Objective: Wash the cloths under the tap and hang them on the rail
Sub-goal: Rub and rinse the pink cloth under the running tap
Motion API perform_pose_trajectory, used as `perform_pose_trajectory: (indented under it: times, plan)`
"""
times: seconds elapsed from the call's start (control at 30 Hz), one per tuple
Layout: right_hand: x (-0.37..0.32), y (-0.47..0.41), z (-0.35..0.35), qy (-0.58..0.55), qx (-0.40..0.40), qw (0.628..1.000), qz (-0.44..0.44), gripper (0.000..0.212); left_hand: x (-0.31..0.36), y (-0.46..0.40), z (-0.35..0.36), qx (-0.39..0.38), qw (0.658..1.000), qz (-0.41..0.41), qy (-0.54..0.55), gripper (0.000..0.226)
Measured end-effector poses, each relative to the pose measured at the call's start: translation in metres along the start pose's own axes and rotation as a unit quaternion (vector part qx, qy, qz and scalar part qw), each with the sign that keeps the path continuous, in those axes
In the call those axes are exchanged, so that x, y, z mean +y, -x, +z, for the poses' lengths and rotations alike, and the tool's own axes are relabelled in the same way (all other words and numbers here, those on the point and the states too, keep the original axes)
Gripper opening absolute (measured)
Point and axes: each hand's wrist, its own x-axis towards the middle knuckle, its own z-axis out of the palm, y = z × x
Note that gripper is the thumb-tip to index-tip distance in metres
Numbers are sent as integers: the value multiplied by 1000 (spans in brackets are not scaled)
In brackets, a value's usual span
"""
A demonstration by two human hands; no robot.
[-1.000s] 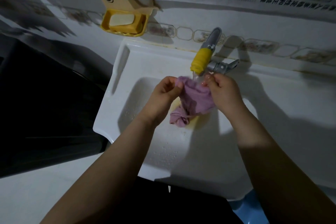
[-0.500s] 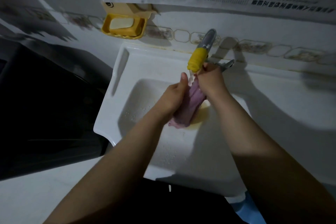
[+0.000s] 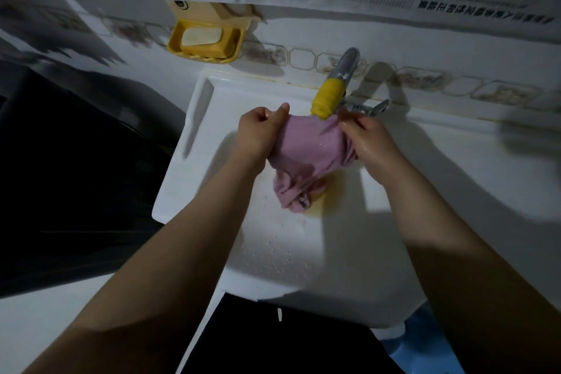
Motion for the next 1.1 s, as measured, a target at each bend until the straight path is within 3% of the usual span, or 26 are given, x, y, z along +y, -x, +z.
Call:
perform_pose_trajectory:
  times: [0.07, 0.2, 0.33, 0.47, 0.6, 0.7, 0.77, 0.87, 0.97, 1.03, 1.1]
  plan:
    - [-10, 9, 20, -3, 31, 1000, 4, 28, 3, -1, 15, 30, 999, -41, 4, 43]
    - [-25, 17, 55, 14, 76, 997, 7, 50, 11, 3, 49, -20, 960, -164, 228, 35]
    - [-31, -5, 48, 86, 156, 984, 13, 33, 15, 14, 64, -55, 966, -171, 186, 28]
    - [-26, 15, 67, 72, 110, 991, -14, 37, 14, -1, 50, 3, 958, -198, 209, 23]
    - [-39, -2, 53, 110, 116, 987, 8, 30, 10, 11, 59, -45, 943, -237, 228, 29]
    - [-38, 2, 63, 98, 122, 988, -1, 35, 14, 7, 53, -44, 947, -219, 232, 26]
    - [-33, 7, 70, 113, 124, 986, 1, 41, 17, 8, 45, -65, 947, -197, 246, 29]
    - [-34, -8, 58, 168, 116, 979, 6, 39, 15, 23, 45, -165, 926, -222, 258, 42]
    - [-32, -29, 45, 209, 61, 976, 28, 34, 4, 16, 27, -193, 959, -168, 124, 71]
    - [-32, -31, 38, 207, 14, 976, 64, 30, 6, 9, 6, -253, 960, -119, -1, 90]
    - [-33, -31, 32, 225, -30, 972, 64, 26, 11, 6, -12, -303, 942, -36, -136, 75]
